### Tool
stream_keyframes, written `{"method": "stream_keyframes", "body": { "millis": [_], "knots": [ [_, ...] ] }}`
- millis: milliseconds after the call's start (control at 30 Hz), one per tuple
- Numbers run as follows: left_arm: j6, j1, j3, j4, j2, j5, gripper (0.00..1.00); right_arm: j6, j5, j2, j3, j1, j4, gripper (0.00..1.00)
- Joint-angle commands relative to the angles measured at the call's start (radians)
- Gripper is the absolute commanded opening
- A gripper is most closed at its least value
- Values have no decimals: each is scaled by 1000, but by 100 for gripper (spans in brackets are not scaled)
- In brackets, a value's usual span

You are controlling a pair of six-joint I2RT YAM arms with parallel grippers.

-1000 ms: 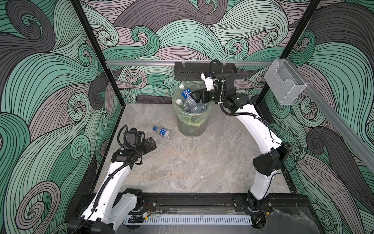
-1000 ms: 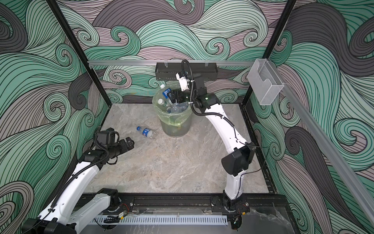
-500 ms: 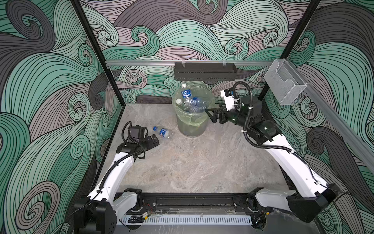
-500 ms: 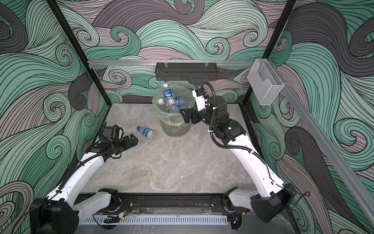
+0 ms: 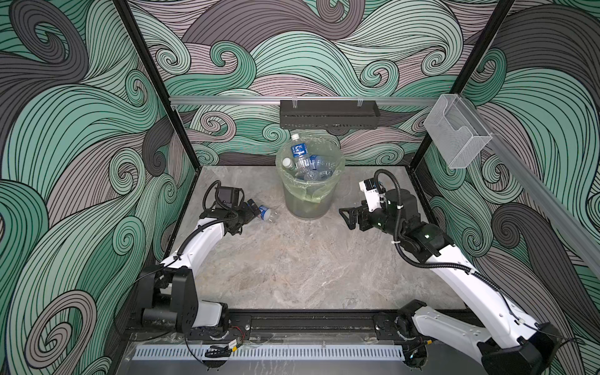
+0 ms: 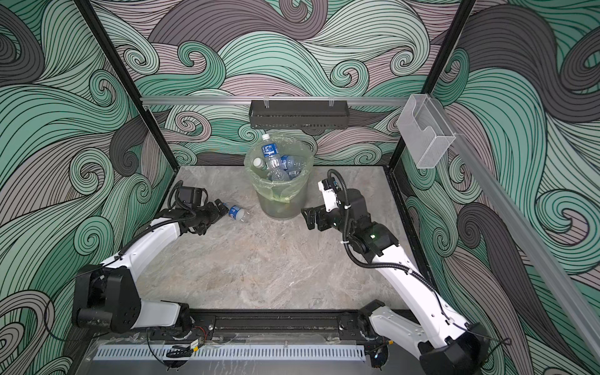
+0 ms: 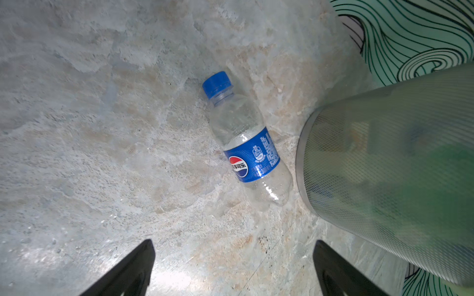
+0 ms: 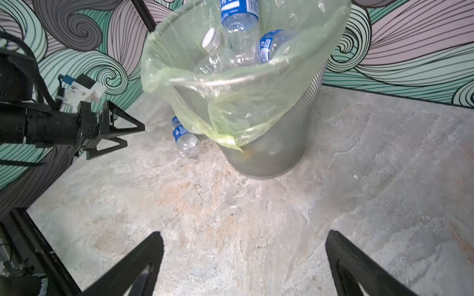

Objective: Throw the plastic bottles in the bin
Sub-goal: 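Withdraw the right gripper while the left gripper grasps the blue-capped Pepsi bottle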

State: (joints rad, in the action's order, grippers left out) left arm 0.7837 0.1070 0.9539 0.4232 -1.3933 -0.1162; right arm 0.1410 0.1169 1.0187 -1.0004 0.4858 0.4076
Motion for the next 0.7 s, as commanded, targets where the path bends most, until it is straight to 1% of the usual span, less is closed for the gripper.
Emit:
{"method": "stream_keyframes", "body": {
  "millis": [0,167,400,667],
  "knots": [
    [92,5,46,-38,-60,21,99,30,-38,-51,49,-6,-5,100],
    [121,22,73,-68,-141,36,99,40,-45,-84,98,-6,-6,100],
    [135,40,141,-95,-251,37,98,43,-37,-74,98,-6,-18,100],
    [153,45,204,-84,-372,26,95,40,-42,-86,113,-6,-10,100]
  ]
}}
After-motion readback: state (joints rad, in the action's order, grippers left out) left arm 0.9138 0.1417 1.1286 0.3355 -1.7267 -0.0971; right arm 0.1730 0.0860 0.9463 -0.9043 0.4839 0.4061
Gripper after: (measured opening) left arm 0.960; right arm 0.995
